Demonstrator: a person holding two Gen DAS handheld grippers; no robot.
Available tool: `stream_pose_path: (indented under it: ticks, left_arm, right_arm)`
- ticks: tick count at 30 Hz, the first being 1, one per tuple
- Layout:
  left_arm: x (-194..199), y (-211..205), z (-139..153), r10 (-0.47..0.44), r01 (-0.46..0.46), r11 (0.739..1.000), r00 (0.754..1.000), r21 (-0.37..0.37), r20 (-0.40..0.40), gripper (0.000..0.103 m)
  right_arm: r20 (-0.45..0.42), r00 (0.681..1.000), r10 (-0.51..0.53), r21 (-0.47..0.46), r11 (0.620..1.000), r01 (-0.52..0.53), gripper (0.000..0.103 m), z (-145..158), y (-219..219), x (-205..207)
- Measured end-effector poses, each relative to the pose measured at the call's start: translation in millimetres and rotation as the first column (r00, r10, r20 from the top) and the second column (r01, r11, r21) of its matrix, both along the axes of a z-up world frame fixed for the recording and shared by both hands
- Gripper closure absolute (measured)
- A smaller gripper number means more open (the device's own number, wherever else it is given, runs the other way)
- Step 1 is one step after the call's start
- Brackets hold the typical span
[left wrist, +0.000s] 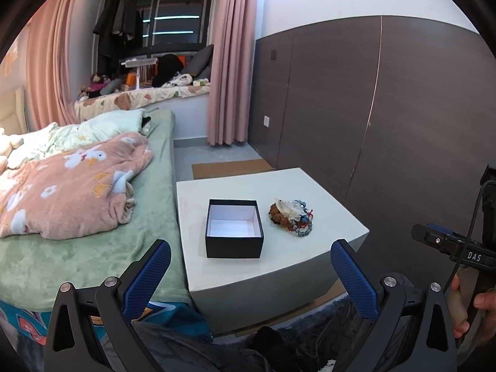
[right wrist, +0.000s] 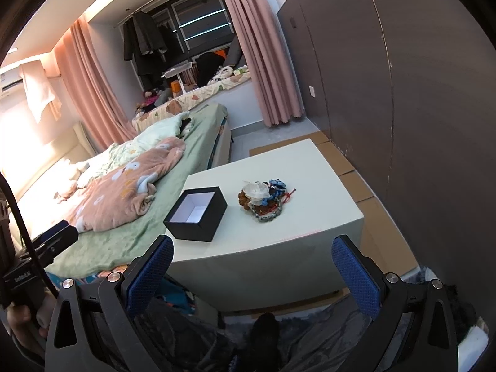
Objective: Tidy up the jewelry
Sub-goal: 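Bring both tools toward the jewelry pile on the white table, then reach the right gripper into the jewelry pile and close on the blue tassel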
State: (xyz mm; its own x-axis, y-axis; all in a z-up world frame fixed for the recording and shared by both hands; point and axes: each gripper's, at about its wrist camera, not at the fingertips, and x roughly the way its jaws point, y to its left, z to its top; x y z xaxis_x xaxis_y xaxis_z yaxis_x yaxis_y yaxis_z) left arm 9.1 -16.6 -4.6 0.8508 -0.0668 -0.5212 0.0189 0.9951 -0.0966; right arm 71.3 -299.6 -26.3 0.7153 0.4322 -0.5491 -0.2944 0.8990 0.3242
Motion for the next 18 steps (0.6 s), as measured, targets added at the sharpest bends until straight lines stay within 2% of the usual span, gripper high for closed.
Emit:
stream_pose_path:
  ticks: [11, 18]
  left_arm:
    - [37.7, -5.0, -11.4, -0.032, 0.032, 0.999, 0.999, -0.005, -0.043, 0.0]
    - [63.6, -13.9, -10.7, -0.063, 0.062, 0.998, 0.997, -0.022, -0.052, 0.002]
  right_arm:
    - [-0.088, 0.996, -0.023, 0.036, 0.999, 0.026, 0.0, -26.6, -8.8, 38.6]
    - [-0.106, 0.994, -0.01, 0.063, 0.998, 0.017, 0.0, -27.7, -8.9, 68.3]
